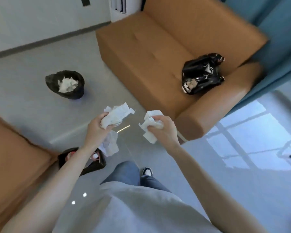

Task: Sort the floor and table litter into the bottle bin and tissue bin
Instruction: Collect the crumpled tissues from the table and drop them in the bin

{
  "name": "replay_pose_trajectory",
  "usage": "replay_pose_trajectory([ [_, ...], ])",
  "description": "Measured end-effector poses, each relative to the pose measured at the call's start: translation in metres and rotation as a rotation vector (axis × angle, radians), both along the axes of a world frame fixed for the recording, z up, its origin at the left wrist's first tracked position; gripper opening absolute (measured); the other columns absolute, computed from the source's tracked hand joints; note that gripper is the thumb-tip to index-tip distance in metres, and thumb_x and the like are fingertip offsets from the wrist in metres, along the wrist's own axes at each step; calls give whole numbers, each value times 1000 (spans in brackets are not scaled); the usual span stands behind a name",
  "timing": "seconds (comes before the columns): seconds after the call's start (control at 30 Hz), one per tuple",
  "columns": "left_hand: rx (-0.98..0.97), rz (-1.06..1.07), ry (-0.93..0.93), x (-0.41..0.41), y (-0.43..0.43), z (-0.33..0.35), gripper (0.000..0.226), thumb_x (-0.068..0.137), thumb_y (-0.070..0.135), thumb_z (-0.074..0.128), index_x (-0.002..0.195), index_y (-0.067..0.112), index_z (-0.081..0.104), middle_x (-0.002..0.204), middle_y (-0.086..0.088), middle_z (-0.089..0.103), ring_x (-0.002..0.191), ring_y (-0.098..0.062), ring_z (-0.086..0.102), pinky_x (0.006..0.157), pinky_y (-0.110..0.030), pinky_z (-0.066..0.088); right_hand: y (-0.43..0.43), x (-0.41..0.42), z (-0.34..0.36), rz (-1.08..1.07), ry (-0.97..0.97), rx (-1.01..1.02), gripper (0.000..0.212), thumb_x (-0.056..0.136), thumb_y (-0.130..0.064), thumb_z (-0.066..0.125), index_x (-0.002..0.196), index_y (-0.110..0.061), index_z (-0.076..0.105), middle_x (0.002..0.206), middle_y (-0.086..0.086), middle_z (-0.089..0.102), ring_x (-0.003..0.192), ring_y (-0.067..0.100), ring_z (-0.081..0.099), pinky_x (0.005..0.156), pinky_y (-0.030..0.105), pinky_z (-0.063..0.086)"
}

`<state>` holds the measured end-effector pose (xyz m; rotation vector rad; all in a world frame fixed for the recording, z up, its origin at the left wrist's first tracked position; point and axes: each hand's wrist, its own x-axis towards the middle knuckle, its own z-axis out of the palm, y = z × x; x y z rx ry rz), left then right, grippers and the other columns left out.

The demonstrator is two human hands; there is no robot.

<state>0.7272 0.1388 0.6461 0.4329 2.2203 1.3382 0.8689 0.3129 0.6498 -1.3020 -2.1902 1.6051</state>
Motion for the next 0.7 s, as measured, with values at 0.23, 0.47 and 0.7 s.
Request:
replay_pose_trajectory([
  [0.23, -76, 294, 20, -79, 3, -18, 26, 81, 2, 67, 101, 17, 60, 92, 3, 61, 87, -15, 54, 63, -7, 38, 44, -140, -4, 363, -45, 50, 13, 76, -31, 69, 85, -23, 71, 89, -15, 66, 74, -1, 58, 60, 1, 35],
  [0.47, -133, 410, -34, -203, -3, -45, 28, 84, 5, 65, 110, 13, 59, 97, 1, 61, 90, -20, 55, 66, -21, 40, 59, -297, -16, 485, -132, 53, 16, 77, -33, 68, 90, -24, 71, 92, -12, 68, 79, 0, 62, 59, 0, 37],
  [0.7, -220, 437, -71, -362, -8, -46, 28, 87, 12, 62, 115, 17, 58, 100, 5, 61, 88, -16, 53, 72, -23, 35, 51, -468, -14, 592, -162, 54, 25, 74, -38, 67, 96, -26, 68, 100, -10, 65, 78, -2, 59, 52, 4, 38],
])
